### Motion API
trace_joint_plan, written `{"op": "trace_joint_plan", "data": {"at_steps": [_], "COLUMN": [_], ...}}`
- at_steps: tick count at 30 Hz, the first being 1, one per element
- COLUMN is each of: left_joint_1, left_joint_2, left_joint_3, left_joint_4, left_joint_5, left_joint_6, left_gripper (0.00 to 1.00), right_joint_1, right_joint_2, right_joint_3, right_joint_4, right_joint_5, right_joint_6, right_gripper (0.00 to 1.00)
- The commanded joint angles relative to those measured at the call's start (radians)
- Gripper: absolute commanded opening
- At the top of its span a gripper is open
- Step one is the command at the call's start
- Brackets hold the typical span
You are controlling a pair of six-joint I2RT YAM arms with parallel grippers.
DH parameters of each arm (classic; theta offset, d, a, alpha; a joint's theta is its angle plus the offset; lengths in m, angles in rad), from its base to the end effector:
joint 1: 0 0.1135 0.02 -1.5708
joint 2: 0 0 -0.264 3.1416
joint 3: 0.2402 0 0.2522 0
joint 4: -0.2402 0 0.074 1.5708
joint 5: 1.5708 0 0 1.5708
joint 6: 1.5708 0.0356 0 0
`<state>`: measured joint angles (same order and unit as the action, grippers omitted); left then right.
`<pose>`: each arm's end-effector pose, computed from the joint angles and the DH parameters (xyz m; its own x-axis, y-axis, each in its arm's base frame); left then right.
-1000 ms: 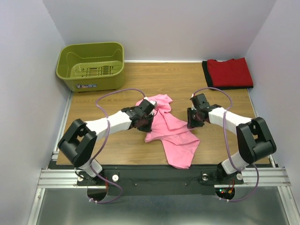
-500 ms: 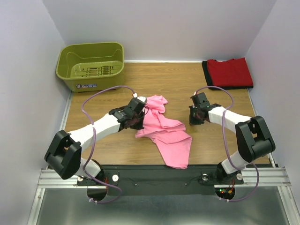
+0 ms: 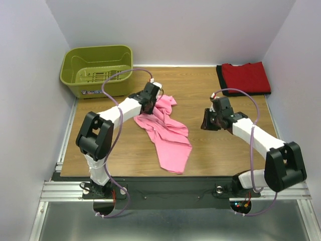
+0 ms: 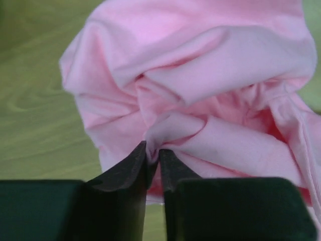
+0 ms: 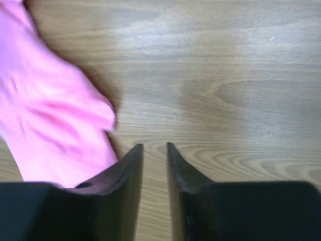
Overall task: Fold and stack the t-shirts
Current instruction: Flatten the tshirt out
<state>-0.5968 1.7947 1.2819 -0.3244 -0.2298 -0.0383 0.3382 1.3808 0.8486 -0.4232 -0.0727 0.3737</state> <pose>0.3307 -0.2149 0.2223 -0.6300 0.3830 -0.6755 0.3973 0.9064 0.1434 0.2585 0.0936 0.2107 -0.8524 0.0862 -0.5158 -0.0637 0.9619 0.2660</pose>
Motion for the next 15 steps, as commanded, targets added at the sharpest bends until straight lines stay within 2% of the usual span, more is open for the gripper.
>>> {"op": "trace_joint_plan", "data": {"at_steps": [1,2,3,4,6,7,8,12,13,15], "left_joint_1": [0.071,0.069,0.065,0.040,-0.010,-0.049,-0.119,-0.283,-0.308,-0.360], "left_joint_2": [-0.011,-0.006,-0.003,-0.017,-0.050,-0.085,-0.101,-0.155,-0.146,-0.120], "left_joint_3": [0.121,0.161,0.178,0.186,0.166,0.155,0.131,0.070,0.063,0.071], "left_joint_4": [0.070,0.059,0.047,0.033,0.036,0.038,0.035,0.033,0.024,0.007], "left_joint_5": [-0.155,-0.167,-0.163,-0.143,-0.143,-0.154,-0.167,-0.118,-0.108,-0.076], "left_joint_6": [0.123,0.126,0.120,0.104,0.094,0.094,0.080,-0.026,-0.046,-0.089], "left_gripper": [0.40,0.48,0.52,0.63,0.71,0.71,0.71,0.71,0.69,0.64], "right_joint_1": [-0.002,-0.002,-0.001,-0.002,-0.001,-0.001,-0.001,-0.001,-0.001,-0.001], "right_joint_2": [-0.092,-0.100,-0.111,-0.127,-0.144,-0.150,-0.164,-0.192,-0.196,-0.203], "right_joint_3": [-0.011,-0.014,-0.022,-0.025,-0.036,-0.045,-0.048,-0.059,-0.063,-0.074], "right_joint_4": [-0.008,-0.011,-0.011,-0.011,-0.012,-0.012,-0.012,-0.012,-0.012,-0.012], "right_joint_5": [-0.009,-0.001,0.022,0.039,0.066,0.120,0.137,0.195,0.215,0.234], "right_joint_6": [0.008,0.011,0.014,0.016,0.017,0.018,0.022,0.037,0.039,0.048], "right_gripper": [0.38,0.40,0.44,0.51,0.57,0.63,0.66,0.78,0.83,0.87]}}
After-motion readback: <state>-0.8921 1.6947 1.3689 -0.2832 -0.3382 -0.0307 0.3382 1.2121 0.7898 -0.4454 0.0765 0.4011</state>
